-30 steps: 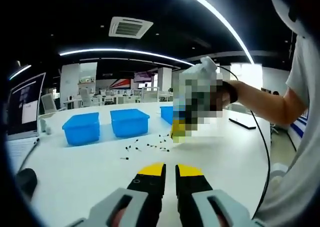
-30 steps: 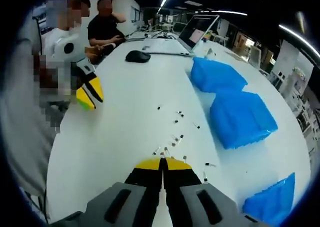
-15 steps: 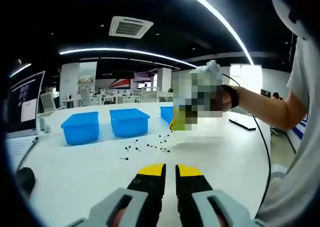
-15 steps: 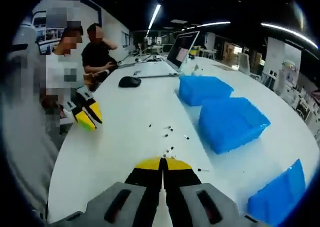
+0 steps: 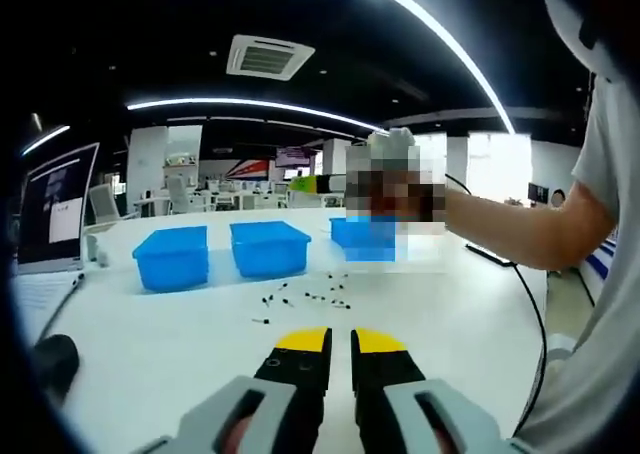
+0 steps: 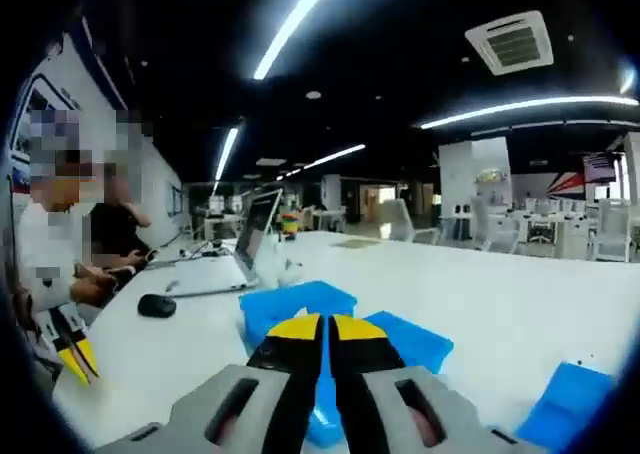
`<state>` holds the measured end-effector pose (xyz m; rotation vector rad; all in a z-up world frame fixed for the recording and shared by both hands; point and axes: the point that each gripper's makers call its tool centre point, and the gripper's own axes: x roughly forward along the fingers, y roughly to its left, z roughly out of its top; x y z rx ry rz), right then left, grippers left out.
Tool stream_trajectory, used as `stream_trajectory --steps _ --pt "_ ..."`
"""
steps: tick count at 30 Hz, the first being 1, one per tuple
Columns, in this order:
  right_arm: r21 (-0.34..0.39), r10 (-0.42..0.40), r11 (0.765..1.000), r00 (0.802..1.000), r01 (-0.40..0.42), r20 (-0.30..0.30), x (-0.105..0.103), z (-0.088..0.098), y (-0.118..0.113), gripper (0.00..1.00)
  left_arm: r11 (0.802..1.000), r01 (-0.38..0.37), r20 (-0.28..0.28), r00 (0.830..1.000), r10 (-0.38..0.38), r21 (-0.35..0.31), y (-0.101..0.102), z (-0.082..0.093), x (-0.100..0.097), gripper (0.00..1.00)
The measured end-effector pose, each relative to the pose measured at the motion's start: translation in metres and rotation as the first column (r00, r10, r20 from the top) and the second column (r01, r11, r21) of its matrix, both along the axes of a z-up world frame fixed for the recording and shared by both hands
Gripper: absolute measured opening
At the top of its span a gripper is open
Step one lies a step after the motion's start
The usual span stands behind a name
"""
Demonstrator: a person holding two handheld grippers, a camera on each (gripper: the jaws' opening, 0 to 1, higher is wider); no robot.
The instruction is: Pick up the resistors one by one and place each resistor into its matching bin, sorting the parts by color and model until every resistor is separated into the correct bin for its type
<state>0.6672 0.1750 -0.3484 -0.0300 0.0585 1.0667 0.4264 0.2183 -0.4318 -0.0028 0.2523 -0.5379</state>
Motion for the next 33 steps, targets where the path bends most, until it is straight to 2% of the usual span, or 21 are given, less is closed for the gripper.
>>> stream_trajectory --steps 2,3,6,10,13,14,17,20,21,25,28,29,30,32,33 --pt "-0.028 -0.043 0.999 0.999 0.042 -0.021 0.012 -0.011 -0.004 0.19 1.000 -0.007 -0.004 1.000 0.007 0.002 0.003 -0.001 -0.001 0.11" --pt "-0.028 -0.066 0.997 0.997 0.065 -0.042 0.015 -0.014 -0.008 0.19 1.000 -0.007 -0.005 1.000 0.007 0.003 0.003 -0.002 -0.001 0.11" --pt "-0.014 -0.064 0.998 0.997 0.063 -0.046 0.012 -0.010 -0.015 0.19 1.000 -0.006 -0.014 1.000 0.006 0.009 0.003 -0.006 0.000 0.11" --pt "-0.046 -0.030 0.999 0.999 0.029 -0.033 0.005 -0.008 -0.019 0.19 1.000 0.009 -0.006 1.000 -0.009 0.001 -0.003 -0.002 0.002 0.11" --pt "-0.108 0.023 0.994 1.000 -0.024 -0.016 -0.002 -0.009 -0.022 0.19 1.000 0.018 -0.004 1.000 -0.018 -0.001 -0.005 -0.002 0.002 0.11" --pt "-0.152 0.065 0.986 0.998 -0.066 -0.014 -0.010 -0.012 -0.020 0.19 1.000 0.020 -0.005 1.000 -0.020 0.000 -0.006 -0.002 0.002 0.11" --pt "-0.284 0.182 0.942 0.983 -0.179 -0.017 -0.033 -0.022 -0.016 0.18 1.000 0.027 -0.008 1.000 -0.027 0.002 -0.007 -0.004 0.001 0.11" --pt "-0.402 0.241 0.889 0.971 -0.220 0.001 -0.047 -0.034 -0.015 0.18 1.000 0.027 -0.010 1.000 -0.027 0.005 -0.006 -0.005 0.001 0.11" --pt "-0.422 0.253 0.877 0.967 -0.230 0.000 -0.050 -0.036 -0.015 0.18 1.000 0.027 -0.011 1.000 -0.027 0.005 -0.005 -0.005 0.001 0.11" --pt "-0.459 0.268 0.854 0.963 -0.244 -0.013 -0.058 -0.042 -0.013 0.18 1.000 0.031 -0.005 1.000 -0.031 0.002 -0.007 -0.003 0.001 0.11" --pt "-0.524 0.269 0.812 0.962 -0.256 -0.053 -0.061 -0.054 -0.015 0.18 0.999 0.034 0.004 0.999 -0.034 -0.001 -0.007 -0.001 0.000 0.11" --pt "-0.560 0.247 0.782 0.961 -0.276 -0.128 -0.065 -0.065 -0.019 0.17 0.999 0.034 0.004 0.999 -0.034 -0.002 -0.007 -0.001 0.000 0.11" --pt "-0.591 0.243 0.748 0.954 -0.300 -0.177 -0.072 -0.074 -0.021 0.16 0.999 0.033 0.005 0.999 -0.033 -0.002 -0.006 -0.001 0.000 0.11" --pt "-0.647 0.288 0.673 0.933 -0.359 -0.218 -0.083 -0.088 -0.022 0.15 1.000 0.031 0.005 1.000 -0.031 -0.002 -0.005 -0.002 -0.001 0.11" --pt "-0.665 0.297 0.635 0.919 -0.393 -0.259 -0.090 -0.095 -0.023 0.14 1.000 0.028 0.002 1.000 -0.028 -0.004 -0.004 -0.003 -0.001 0.11"
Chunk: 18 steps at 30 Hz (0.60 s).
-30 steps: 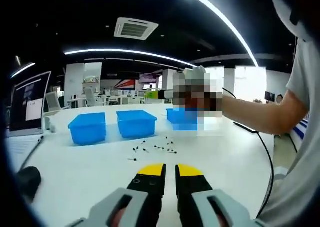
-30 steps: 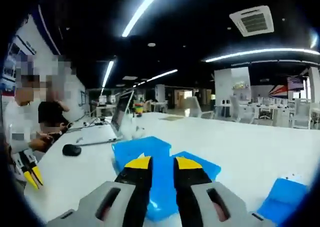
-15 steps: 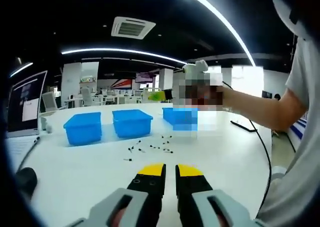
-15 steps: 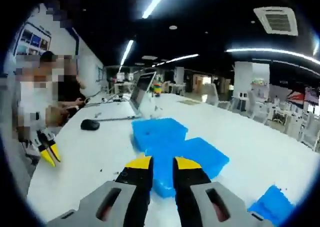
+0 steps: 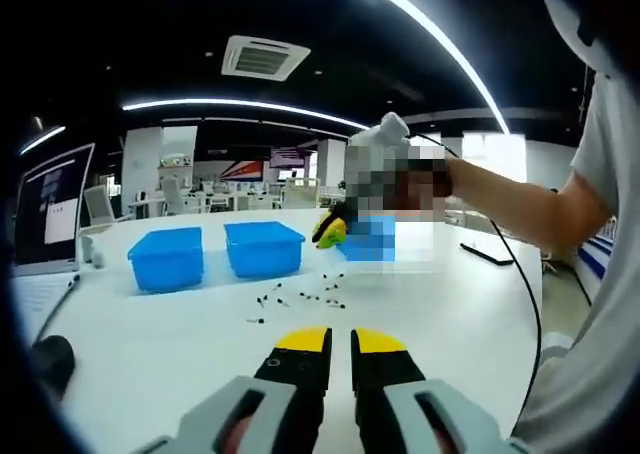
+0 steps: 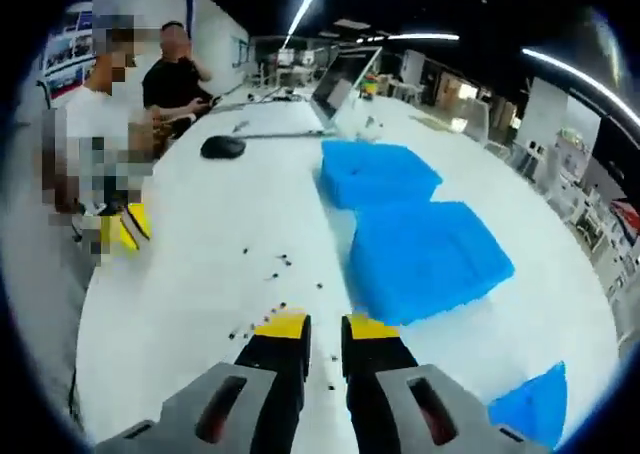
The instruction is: Pick up the resistors one by one and place each resistor into its matching bin, sorting the parts by color and model until every resistor is separated into the correct bin for its type
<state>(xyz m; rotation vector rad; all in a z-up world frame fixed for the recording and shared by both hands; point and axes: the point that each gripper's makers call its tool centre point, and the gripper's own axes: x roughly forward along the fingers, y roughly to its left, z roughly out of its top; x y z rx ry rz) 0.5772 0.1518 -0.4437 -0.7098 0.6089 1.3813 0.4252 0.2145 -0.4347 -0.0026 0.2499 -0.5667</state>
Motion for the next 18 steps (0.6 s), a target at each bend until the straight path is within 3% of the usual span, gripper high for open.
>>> stream_trajectory --steps 3,5,8,15,18 --pt "-0.105 0.073 0.992 0.997 -0.075 -0.020 -0.015 -0.016 -0.001 0.14 1.000 -0.003 0.001 1.000 0.003 0.002 0.002 0.001 -0.001 0.11" --pt "-0.143 0.076 0.987 0.997 -0.076 -0.009 -0.016 -0.024 0.002 0.14 1.000 -0.005 0.007 1.000 0.005 -0.001 0.003 0.003 -0.002 0.11" --pt "-0.170 0.068 0.983 0.998 -0.070 -0.014 -0.016 -0.031 0.005 0.14 0.999 -0.010 0.014 1.000 0.010 -0.038 0.005 0.009 -0.003 0.11" --pt "-0.259 0.075 0.963 0.997 -0.075 -0.012 -0.017 -0.042 -0.001 0.14 0.999 -0.048 0.018 0.999 0.048 -0.021 0.016 0.005 -0.006 0.11" --pt "-0.239 0.074 0.967 0.995 -0.088 -0.068 -0.024 -0.041 0.003 0.07 0.998 -0.053 0.017 0.998 0.053 -0.022 0.022 0.006 -0.009 0.11"
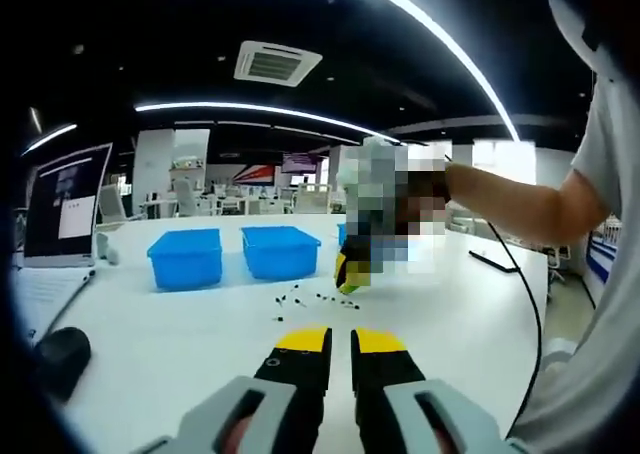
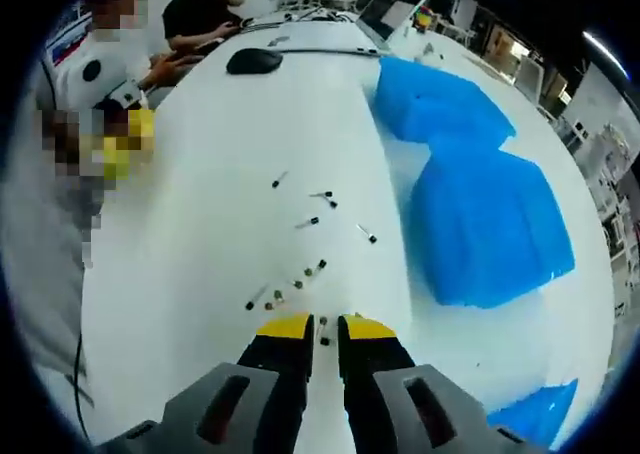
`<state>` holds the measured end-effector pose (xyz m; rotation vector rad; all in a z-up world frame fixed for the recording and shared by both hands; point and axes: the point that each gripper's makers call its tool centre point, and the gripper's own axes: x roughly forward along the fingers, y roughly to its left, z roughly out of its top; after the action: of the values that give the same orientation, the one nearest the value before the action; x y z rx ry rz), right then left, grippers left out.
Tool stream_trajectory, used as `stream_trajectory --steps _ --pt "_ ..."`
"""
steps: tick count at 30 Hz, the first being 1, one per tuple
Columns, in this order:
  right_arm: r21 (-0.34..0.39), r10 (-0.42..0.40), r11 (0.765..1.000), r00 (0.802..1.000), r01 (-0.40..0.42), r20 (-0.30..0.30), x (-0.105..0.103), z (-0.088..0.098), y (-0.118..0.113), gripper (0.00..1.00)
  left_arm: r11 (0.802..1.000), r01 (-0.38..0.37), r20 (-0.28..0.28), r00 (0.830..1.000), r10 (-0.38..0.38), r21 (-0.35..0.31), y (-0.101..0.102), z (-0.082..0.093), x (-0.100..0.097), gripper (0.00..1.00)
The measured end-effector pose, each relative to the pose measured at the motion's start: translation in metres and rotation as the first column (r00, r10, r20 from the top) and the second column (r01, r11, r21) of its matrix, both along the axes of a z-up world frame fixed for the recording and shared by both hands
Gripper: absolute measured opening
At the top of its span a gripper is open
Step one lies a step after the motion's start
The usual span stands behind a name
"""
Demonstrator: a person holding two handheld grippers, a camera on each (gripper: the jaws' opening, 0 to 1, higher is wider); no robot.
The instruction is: Pick up the resistors one by one and place each resistor into its matching bin, sorting the parts by color and model until every resistor is separated into the correct bin for its type
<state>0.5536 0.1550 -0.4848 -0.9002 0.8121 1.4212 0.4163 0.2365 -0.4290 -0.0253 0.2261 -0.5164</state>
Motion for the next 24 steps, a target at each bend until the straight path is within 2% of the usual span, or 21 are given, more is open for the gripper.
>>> stream_trajectory --steps 6,16,21,24 --pt "-0.012 0.007 1.000 1.000 -0.007 0.005 0.000 0.000 0.001 0.05 1.000 -0.020 -0.004 1.000 0.020 0.007 0.009 -0.003 0.000 0.11" --pt "0.017 -0.007 1.000 1.000 0.007 -0.001 -0.001 0.005 -0.001 0.05 1.000 -0.012 -0.003 1.000 0.012 0.001 0.004 -0.003 0.000 0.11" --pt "0.134 -0.029 0.990 0.999 0.033 -0.035 -0.002 0.022 0.009 0.05 1.000 -0.014 -0.007 1.000 0.014 0.001 0.006 -0.004 0.001 0.11" --pt "0.285 -0.030 0.957 0.997 0.049 -0.070 -0.004 0.042 0.021 0.05 1.000 -0.015 -0.009 1.000 0.015 0.001 0.007 -0.005 0.001 0.11"
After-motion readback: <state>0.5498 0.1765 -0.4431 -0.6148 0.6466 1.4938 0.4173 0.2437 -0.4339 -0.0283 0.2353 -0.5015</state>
